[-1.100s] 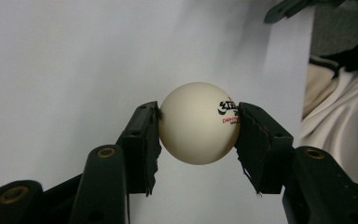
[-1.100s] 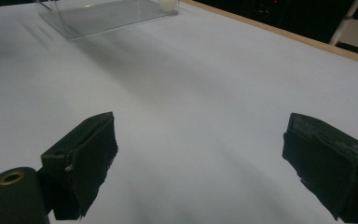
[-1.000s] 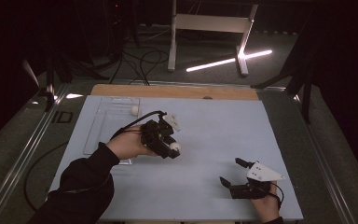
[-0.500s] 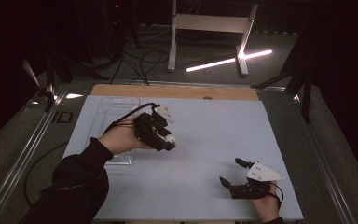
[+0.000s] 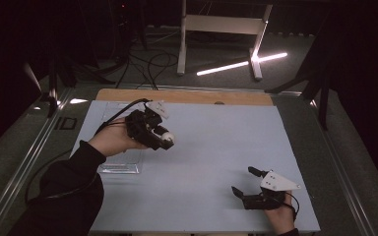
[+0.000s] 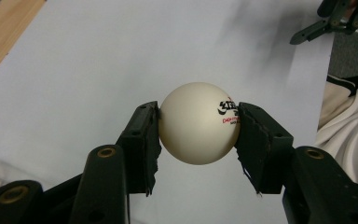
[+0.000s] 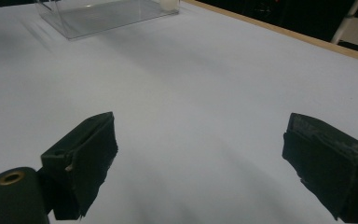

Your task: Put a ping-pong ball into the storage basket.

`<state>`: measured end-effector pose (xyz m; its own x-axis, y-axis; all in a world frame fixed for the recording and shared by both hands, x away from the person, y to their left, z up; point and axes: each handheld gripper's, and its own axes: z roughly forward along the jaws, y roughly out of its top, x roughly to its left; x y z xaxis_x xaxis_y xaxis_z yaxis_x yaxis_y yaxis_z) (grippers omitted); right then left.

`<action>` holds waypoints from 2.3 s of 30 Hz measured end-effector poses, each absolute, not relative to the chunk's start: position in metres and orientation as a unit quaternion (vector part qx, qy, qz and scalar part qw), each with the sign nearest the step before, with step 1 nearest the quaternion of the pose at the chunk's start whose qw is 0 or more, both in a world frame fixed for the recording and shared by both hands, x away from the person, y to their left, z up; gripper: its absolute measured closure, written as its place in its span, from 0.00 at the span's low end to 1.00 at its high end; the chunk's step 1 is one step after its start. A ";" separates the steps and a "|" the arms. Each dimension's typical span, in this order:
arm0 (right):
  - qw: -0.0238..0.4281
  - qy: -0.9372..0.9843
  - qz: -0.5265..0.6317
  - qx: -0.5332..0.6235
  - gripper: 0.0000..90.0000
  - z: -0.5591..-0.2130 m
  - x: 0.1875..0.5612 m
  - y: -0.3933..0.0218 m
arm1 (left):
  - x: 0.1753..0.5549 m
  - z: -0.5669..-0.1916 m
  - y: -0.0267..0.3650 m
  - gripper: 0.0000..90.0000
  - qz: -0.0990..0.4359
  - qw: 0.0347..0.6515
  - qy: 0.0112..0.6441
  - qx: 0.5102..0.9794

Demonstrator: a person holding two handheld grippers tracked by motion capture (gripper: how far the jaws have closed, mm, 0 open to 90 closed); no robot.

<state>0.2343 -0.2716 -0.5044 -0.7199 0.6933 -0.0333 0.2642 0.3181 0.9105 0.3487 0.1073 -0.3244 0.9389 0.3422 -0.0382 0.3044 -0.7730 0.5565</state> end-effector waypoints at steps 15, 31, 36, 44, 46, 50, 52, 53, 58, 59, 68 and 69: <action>0.214 0.784 0.496 0.307 0.11 -0.505 0.234 -0.271 | 0.352 -0.317 0.139 0.58 0.051 0.299 0.210 0.929; 0.215 0.785 0.495 0.306 0.11 -0.505 0.234 -0.271 | 0.357 -0.333 0.164 0.58 0.061 0.301 0.244 0.920; 0.214 0.785 0.494 0.306 0.11 -0.505 0.235 -0.271 | 0.359 -0.341 0.172 0.58 0.063 0.302 0.254 0.917; 0.214 0.785 0.494 0.306 0.11 -0.505 0.234 -0.271 | 0.366 -0.358 0.184 0.58 0.059 0.295 0.275 0.913; 0.214 0.785 0.494 0.306 0.11 -0.505 0.234 -0.271 | 0.368 -0.363 0.186 0.58 0.059 0.294 0.280 0.912; 0.214 0.786 0.493 0.306 0.11 -0.505 0.234 -0.271 | 0.370 -0.374 0.188 0.58 0.059 0.286 0.283 0.913; 0.214 0.786 0.493 0.306 0.11 -0.505 0.234 -0.271 | 0.372 -0.378 0.190 0.58 0.059 0.283 0.289 0.913; 0.214 0.786 0.493 0.305 0.11 -0.505 0.234 -0.271 | 0.372 -0.380 0.191 0.58 0.059 0.282 0.291 0.912; 0.214 0.785 0.494 0.307 0.11 -0.505 0.234 -0.271 | 0.373 -0.389 0.195 0.58 0.058 0.274 0.298 0.913; 0.214 0.785 0.494 0.307 0.11 -0.505 0.234 -0.271 | 0.373 -0.391 0.196 0.58 0.059 0.273 0.300 0.912; 0.214 0.786 0.493 0.306 0.11 -0.505 0.234 -0.271 | 0.376 -0.407 0.200 0.58 0.056 0.259 0.319 0.910; 0.214 0.786 0.493 0.306 0.11 -0.505 0.234 -0.271 | 0.377 -0.409 0.201 0.58 0.057 0.258 0.322 0.909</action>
